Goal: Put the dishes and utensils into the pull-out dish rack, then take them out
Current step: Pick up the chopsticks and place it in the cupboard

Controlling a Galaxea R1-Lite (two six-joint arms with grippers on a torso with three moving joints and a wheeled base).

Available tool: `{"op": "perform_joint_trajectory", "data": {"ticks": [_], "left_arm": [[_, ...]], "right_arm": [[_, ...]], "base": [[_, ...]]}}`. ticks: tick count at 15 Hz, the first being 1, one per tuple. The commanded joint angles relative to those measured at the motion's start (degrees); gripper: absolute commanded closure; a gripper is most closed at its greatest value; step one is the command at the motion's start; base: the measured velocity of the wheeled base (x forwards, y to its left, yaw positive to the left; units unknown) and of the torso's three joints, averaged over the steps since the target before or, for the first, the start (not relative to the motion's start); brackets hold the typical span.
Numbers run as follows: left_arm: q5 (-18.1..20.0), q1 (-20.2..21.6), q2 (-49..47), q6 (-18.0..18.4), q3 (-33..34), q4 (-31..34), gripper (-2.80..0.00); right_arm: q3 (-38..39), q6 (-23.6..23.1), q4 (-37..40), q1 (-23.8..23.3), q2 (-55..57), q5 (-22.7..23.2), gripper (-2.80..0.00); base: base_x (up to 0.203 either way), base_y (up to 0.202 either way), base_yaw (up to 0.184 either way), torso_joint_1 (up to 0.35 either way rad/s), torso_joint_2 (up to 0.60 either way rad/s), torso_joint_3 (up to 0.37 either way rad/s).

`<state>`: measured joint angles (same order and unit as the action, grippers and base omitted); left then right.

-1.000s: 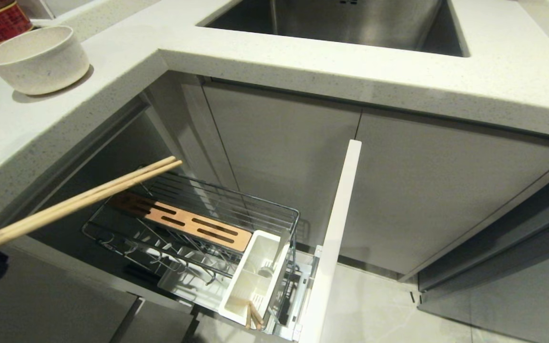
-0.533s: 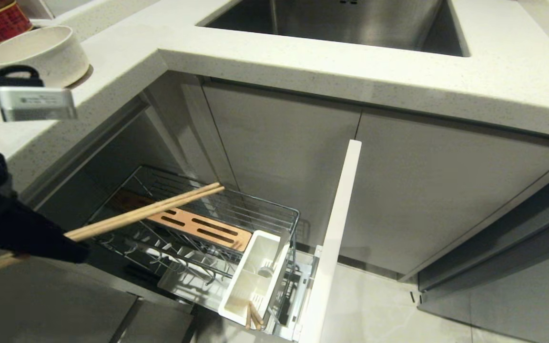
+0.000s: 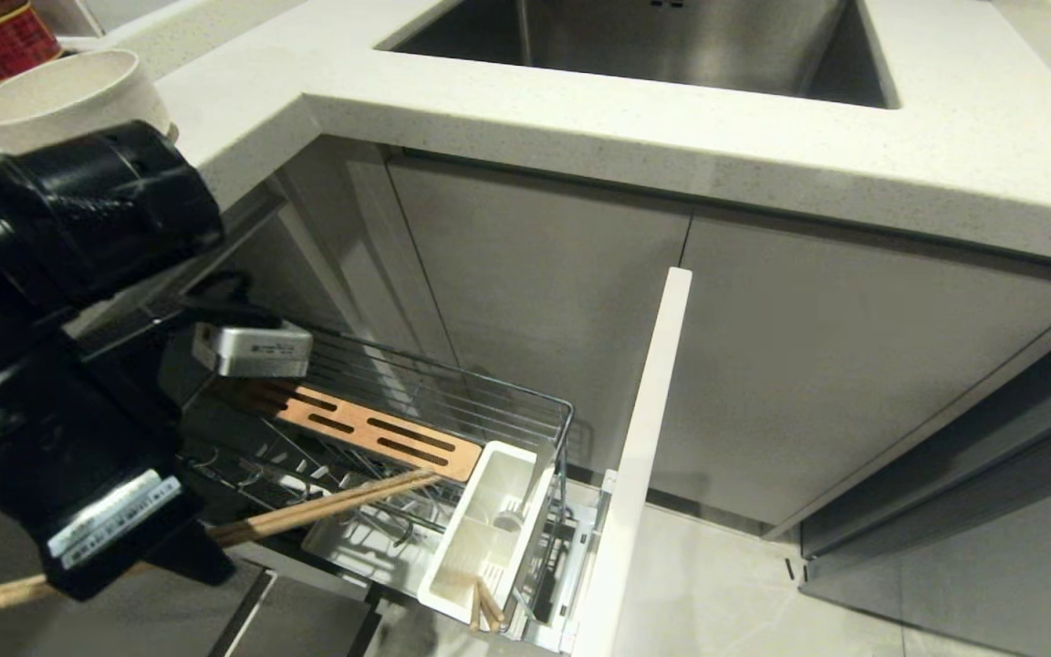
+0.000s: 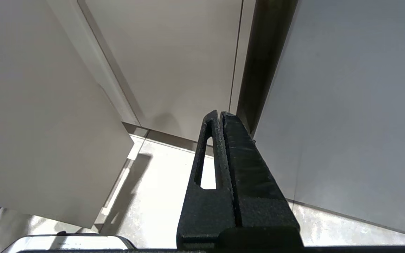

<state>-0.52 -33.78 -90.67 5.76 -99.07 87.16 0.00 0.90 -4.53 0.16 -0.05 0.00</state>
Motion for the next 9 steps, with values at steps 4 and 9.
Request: {"op": "perform_joint_trajectory", "data": {"ticks": [4,9], "left_arm": [[-5.19,-6.44,-1.88,-2.81,6.49,0.50,0.00],[-5.90,-8.19,-3.19,-2.59,9.74,0.50,0.00]], "right_arm": [[1.51,-0.02,-0.04,0.02,0.05,0.00,0.00],[1.49,0.00,-0.04,0.02,0.05,0.00,0.00]], "base": [[0.000,0.000,0.000,0.000,0.00,0.000],[0.000,0.000,0.000,0.000,0.00,0.000]]}}
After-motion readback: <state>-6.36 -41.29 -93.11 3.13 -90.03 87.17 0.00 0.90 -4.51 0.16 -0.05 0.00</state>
